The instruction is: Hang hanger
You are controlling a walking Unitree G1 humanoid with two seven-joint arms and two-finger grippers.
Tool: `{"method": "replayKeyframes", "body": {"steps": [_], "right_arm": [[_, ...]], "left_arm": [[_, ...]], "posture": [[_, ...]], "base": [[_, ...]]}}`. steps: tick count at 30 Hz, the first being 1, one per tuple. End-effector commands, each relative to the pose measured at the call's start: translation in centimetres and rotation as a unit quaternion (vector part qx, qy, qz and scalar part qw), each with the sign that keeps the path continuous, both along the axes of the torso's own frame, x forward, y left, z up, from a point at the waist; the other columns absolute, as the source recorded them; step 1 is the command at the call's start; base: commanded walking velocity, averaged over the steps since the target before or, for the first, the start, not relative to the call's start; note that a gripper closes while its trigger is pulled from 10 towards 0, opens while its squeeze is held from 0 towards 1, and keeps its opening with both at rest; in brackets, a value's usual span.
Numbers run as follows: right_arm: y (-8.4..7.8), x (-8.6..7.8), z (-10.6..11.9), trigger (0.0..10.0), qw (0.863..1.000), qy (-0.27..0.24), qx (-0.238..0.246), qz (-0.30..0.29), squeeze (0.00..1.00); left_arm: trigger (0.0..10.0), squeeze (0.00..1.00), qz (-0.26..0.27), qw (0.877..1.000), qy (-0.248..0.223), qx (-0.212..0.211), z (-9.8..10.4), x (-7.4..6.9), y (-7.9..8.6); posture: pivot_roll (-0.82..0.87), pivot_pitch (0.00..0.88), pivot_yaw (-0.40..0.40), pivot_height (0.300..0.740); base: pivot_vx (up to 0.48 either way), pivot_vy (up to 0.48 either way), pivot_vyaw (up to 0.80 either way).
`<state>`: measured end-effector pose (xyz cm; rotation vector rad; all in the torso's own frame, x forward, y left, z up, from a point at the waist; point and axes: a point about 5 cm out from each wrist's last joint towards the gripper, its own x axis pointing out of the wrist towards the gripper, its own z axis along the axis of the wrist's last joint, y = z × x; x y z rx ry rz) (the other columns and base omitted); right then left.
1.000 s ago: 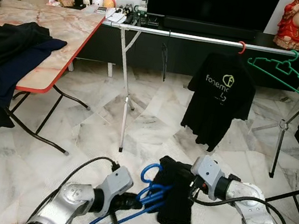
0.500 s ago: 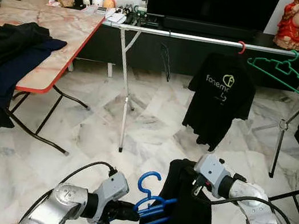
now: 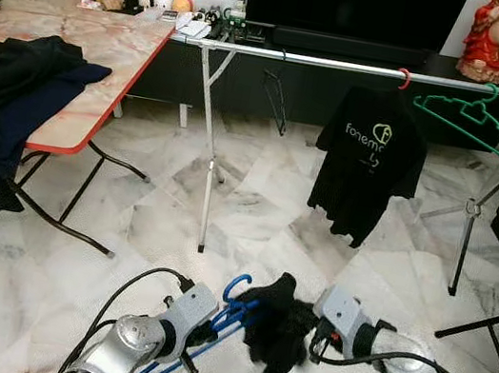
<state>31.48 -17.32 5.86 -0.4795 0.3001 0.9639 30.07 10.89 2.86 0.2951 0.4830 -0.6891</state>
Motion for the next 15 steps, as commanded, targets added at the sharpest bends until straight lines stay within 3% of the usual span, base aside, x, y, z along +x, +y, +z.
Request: {"method": "replayKeyframes", "body": {"steps": [1, 3, 8, 13, 14, 15], "right_arm": [[0.2, 0.3, 0.8, 10.0, 1.000, -0.017, 0.011, 0.006, 0.00], [0.2, 0.3, 0.8, 10.0, 1.000, -0.018, 0.012, 0.005, 0.00], [0.5, 0.6, 1.3, 10.0, 0.999, -0.041, 0.020, -0.004, 0.00], [0.7, 1.7, 2.8, 10.0, 0.992, -0.087, 0.068, -0.064, 0.00], [0.4, 1.9, 2.8, 10.0, 0.991, -0.094, 0.058, -0.078, 0.00], [-0.3, 2.1, 2.2, 10.0, 0.988, -0.099, 0.010, -0.116, 0.00]], "left_arm": [[10.0, 0.00, 0.023, 0.999, -0.023, -0.019, 0.7, 0.6, 0.1], [10.0, 0.00, 0.015, 0.997, -0.032, -0.064, 1.2, 0.7, -0.4], [10.0, 0.00, -0.009, 0.995, -0.028, -0.095, 1.3, 0.4, -0.9], [10.0, 0.00, 0.024, 0.988, -0.036, -0.150, 2.0, 0.9, -1.0], [10.0, 0.00, 0.026, 0.986, -0.037, -0.160, 2.2, 0.9, -1.0], [10.0, 0.00, 0.028, 0.984, -0.040, -0.170, 2.5, 1.1, -1.0]], "posture": [[0.08, 0.030, -0.021, 0.740], [0.08, 0.022, -0.021, 0.740], [0.08, 0.019, -0.021, 0.740], [0.08, 0.025, -0.023, 0.740], [0.08, 0.025, -0.023, 0.740], [0.08, 0.029, -0.021, 0.740]], "base": [[0.000, 0.000, 0.00], [0.000, 0.000, 0.00], [0.000, 0.000, 0.00], [0.000, 0.000, 0.00], [0.000, 0.000, 0.00], [0.000, 0.000, 0.00]]}}
